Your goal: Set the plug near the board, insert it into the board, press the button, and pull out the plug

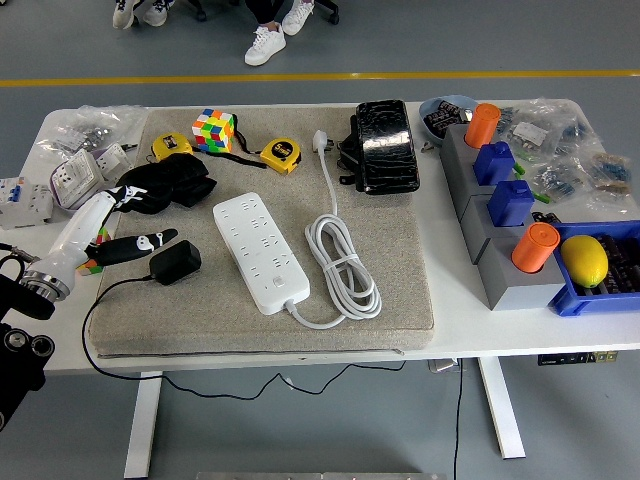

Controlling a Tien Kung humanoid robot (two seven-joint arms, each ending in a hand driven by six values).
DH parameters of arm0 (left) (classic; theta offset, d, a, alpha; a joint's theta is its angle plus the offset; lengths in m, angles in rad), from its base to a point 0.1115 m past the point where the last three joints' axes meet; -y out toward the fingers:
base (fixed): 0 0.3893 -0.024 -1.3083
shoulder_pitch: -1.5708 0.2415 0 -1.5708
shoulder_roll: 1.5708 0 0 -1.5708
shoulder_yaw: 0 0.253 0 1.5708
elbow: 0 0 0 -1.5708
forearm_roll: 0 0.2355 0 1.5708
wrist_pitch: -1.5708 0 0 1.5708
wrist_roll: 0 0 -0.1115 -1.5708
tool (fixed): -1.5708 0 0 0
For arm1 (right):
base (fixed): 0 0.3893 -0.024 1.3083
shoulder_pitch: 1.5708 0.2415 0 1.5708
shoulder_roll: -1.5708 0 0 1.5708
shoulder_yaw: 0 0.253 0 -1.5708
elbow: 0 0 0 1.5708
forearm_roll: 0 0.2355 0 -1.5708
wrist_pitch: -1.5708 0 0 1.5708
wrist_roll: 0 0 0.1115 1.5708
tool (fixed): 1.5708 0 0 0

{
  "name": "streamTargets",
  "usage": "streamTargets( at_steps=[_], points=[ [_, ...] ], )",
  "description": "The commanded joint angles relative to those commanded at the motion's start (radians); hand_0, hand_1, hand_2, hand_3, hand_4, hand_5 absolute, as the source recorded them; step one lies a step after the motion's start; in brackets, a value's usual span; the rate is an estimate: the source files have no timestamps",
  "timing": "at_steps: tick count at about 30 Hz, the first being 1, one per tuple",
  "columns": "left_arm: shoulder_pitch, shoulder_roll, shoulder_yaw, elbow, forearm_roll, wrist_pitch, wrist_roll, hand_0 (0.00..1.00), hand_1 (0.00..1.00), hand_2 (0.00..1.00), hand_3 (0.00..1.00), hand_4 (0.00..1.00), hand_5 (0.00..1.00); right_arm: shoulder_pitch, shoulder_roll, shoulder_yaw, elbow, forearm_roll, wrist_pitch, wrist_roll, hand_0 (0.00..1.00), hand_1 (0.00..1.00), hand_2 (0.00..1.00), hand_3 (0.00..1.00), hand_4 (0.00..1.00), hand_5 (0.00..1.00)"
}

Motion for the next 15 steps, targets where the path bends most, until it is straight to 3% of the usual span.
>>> streamTargets(
  at_steps=[7,15],
  points=[
    [-0.004,0.003,0.035,0.01,0.044,-0.012,0.034,0.788,0.764,0.783,0.803,0.998,0.5,-0.001,-0.001,0.0,0.0,-0.001,0.0,0.0,0.548,0.63,0.579,0.517,0.871,0.405],
    [-0.018,-0.015,0.055,0.051,0.129,-0.014,0.06,0.778,0.73,0.739,0.785,0.998,0.48,0.001,0.0,0.001,0.003,-0.004,-0.001,0.0,0.547,0.63,0.579,0.517,0.871,0.406]
  ],
)
